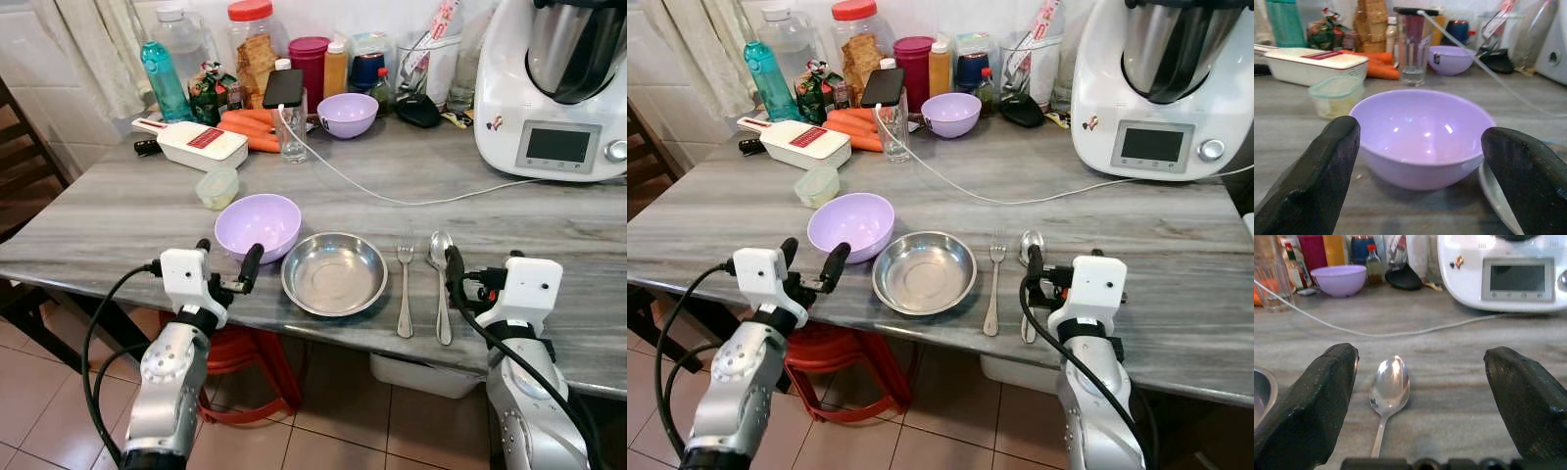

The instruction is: Setting the table

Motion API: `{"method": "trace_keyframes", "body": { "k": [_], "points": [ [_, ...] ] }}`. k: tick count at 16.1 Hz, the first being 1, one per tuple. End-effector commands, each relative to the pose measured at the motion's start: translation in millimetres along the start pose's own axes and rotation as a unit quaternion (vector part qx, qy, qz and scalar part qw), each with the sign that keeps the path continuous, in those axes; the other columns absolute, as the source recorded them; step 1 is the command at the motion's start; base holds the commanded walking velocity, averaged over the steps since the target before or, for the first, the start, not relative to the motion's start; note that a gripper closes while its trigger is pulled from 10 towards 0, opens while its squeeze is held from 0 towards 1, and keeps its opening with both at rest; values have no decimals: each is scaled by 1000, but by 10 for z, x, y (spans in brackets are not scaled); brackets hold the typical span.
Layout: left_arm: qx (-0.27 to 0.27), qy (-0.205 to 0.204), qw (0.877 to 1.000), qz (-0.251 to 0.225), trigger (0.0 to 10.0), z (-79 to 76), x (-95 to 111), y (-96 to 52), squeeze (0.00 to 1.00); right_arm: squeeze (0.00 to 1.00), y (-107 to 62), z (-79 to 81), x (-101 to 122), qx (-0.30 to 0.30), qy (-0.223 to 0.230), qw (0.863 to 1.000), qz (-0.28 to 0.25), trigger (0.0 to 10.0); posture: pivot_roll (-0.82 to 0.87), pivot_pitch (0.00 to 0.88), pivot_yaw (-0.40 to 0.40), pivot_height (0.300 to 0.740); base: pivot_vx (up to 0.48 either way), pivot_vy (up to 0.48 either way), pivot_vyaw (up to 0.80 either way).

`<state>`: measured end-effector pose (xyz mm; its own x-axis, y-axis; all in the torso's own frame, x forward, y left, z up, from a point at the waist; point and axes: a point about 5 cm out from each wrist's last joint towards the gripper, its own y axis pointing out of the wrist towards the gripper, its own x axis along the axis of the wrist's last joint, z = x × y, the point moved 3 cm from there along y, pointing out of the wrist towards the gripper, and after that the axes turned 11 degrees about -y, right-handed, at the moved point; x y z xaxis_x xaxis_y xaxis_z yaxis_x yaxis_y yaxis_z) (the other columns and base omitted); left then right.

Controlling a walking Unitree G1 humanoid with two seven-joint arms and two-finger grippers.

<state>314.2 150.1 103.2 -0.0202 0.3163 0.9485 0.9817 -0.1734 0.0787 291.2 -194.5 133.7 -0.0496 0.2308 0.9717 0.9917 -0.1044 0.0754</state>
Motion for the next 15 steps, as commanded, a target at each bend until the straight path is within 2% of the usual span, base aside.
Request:
{"method": "trace_keyframes", "body": {
  "k": [1,3,6,7,12,14,15],
  "points": [
    [14,18,1000,2,10000,76,-8,-78,0,0,-23,-21,42,-1,1,1000,-10,10000,-160,0,83,740,0,0,0],
    [28,32,999,13,10000,167,-72,-236,0,0,-79,-65,19,-6,5,1000,-8,10000,-152,0,87,740,0,0,0],
    [43,46,998,24,10000,247,-129,-355,0,0,-171,-128,-44,-13,1,1000,-1,10000,-144,0,83,740,0,0,0],
    [55,59,996,28,10000,342,-135,-413,0,0,-258,-159,-110,-12,-6,1000,9,10000,-136,0,80,740,0,0,0],
    [85,94,992,27,10000,502,-99,-537,0,0,-373,-173,-185,-14,-3,1000,21,10000,-125,3,92,740,0,0,0],
    [106,115,987,29,10000,583,-73,-631,0,0,-401,-130,-211,-8,-3,1000,25,10000,-105,2,97,740,0,0,-647],
    [109,114,987,31,10000,587,-74,-633,0,0,-387,-103,-200,-3,-4,1000,22,10000,-104,3,93,740,0,0,-800]
  ]
}}
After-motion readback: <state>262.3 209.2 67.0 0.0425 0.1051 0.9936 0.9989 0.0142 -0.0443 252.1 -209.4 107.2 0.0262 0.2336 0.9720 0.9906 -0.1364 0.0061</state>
